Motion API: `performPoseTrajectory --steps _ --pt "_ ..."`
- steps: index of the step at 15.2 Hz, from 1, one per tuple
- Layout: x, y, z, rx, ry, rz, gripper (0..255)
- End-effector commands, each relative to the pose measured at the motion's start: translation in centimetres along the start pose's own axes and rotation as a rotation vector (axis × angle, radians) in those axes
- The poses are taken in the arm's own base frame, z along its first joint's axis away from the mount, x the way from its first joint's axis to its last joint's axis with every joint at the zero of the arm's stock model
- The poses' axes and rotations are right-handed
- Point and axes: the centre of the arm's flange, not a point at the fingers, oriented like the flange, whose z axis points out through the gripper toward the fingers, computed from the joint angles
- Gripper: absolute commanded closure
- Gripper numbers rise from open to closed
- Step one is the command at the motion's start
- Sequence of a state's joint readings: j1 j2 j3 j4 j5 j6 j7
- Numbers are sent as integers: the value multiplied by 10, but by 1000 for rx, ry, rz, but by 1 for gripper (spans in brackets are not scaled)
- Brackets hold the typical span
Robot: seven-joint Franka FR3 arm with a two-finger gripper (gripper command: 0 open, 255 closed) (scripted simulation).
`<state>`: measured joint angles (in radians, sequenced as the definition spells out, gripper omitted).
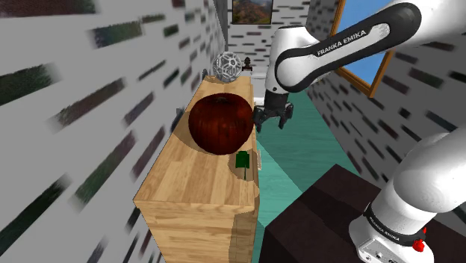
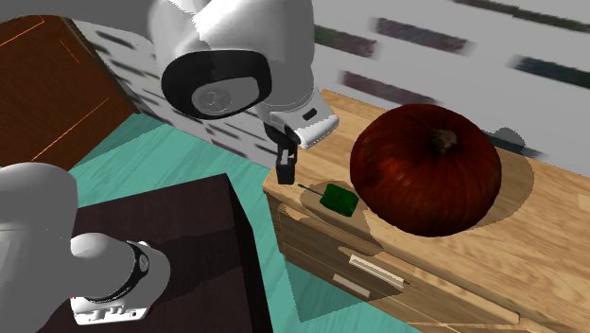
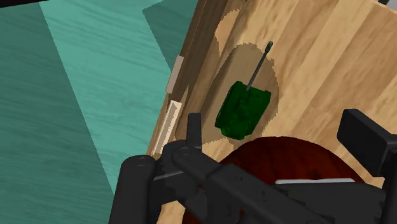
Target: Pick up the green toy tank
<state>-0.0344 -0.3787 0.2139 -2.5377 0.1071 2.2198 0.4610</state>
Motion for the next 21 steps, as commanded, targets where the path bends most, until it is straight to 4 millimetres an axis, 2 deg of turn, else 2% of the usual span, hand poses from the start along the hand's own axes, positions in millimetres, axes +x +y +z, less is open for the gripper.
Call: performPoseTrajectory --steps 1,10,18,21 --pt "6 -8 23 -8 -5 42 0" --pt "42 -40 135 -48 -33 219 0" --pt "75 -59 237 -84 -59 376 0" --pt "77 -60 255 -87 -61 389 0"
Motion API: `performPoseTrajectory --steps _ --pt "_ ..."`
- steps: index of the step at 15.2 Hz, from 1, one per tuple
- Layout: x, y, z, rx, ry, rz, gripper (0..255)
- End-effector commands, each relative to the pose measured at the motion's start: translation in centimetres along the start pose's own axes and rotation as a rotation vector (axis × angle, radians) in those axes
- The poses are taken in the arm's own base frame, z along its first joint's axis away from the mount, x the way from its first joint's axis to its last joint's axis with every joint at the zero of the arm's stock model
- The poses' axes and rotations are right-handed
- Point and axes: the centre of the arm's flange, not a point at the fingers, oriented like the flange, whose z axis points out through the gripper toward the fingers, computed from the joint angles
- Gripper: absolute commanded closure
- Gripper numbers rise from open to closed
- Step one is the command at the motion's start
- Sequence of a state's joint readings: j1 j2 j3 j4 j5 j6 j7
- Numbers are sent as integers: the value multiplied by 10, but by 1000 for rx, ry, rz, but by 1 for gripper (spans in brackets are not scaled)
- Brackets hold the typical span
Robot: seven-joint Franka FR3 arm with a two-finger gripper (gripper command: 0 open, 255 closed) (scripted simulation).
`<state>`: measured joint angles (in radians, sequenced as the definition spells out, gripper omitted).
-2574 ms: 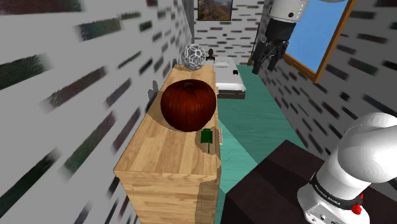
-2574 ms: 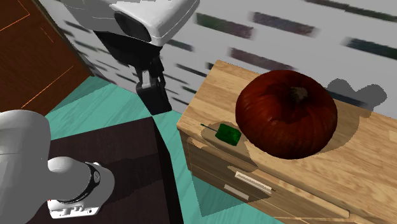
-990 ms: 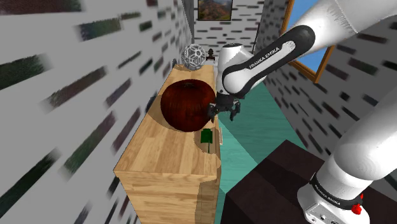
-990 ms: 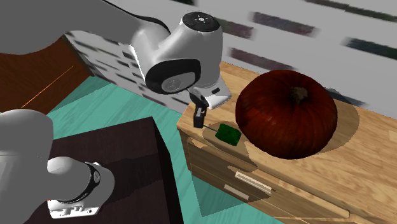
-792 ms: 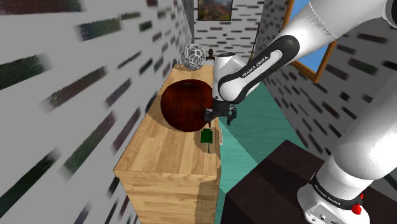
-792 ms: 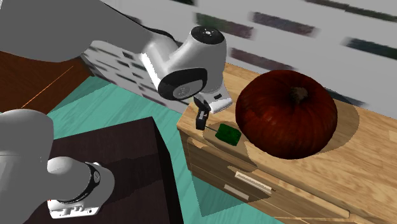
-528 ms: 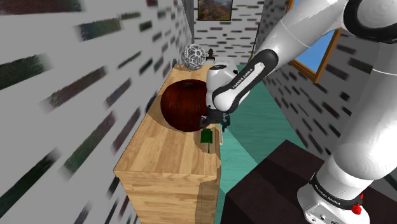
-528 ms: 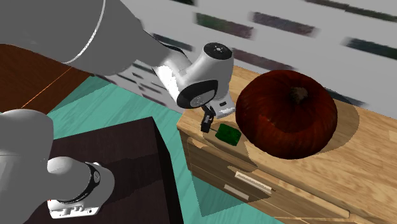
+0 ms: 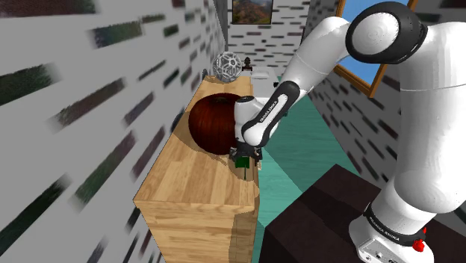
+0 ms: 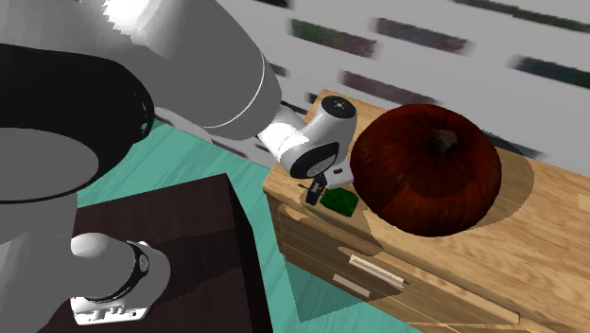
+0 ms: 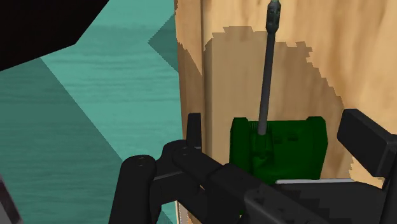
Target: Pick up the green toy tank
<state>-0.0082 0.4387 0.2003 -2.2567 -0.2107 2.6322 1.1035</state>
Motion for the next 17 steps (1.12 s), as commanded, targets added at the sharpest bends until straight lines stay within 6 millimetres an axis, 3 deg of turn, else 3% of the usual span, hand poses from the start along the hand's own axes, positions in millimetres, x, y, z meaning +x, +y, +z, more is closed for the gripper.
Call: performPoseTrajectory --steps 1,7,8,17 --pt "-1 -1 13 -1 0 5 0" --pt "0 -2 37 -1 0 5 0" --pt "0 -2 36 -1 0 5 255" --pt "0 -2 37 -1 0 5 255"
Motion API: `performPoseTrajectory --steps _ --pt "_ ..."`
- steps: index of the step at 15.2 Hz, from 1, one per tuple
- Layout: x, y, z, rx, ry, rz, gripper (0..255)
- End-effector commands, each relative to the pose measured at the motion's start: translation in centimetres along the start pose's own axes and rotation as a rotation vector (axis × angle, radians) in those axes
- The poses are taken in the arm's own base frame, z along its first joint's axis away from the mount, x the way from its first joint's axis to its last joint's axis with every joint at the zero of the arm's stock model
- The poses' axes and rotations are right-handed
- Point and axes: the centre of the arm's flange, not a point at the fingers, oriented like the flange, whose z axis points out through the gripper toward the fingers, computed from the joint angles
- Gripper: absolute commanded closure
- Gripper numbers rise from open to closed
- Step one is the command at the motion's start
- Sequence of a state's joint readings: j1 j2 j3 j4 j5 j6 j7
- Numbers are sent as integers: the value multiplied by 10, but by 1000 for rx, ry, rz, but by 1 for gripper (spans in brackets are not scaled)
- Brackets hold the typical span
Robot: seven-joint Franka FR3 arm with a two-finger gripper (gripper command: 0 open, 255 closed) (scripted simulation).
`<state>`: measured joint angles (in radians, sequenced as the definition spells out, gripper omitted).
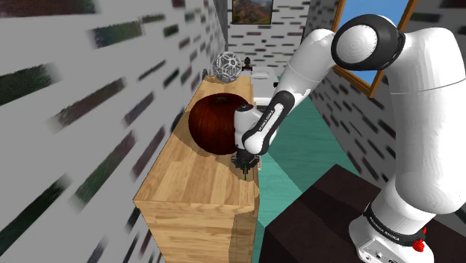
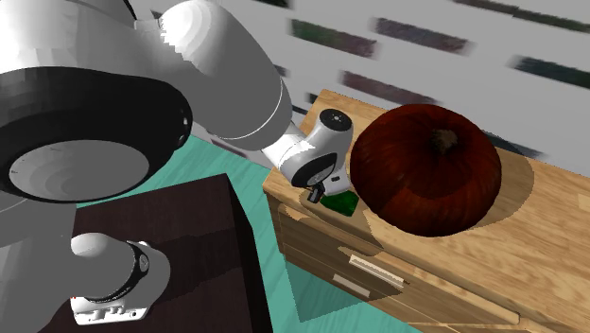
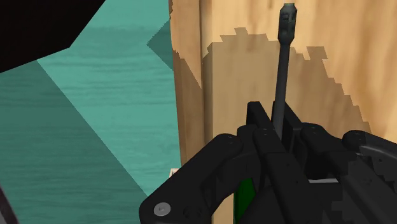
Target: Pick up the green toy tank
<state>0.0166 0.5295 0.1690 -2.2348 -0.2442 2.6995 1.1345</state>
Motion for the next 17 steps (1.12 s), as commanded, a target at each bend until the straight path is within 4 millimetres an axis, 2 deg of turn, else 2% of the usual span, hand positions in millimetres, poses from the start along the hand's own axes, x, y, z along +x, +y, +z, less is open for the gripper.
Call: performPoseTrajectory --steps 1,15,17 --pt "0 0 -5 0 0 0 255" --pt "-1 4 -79 0 0 0 255" --pt "-1 4 -79 0 0 0 255"
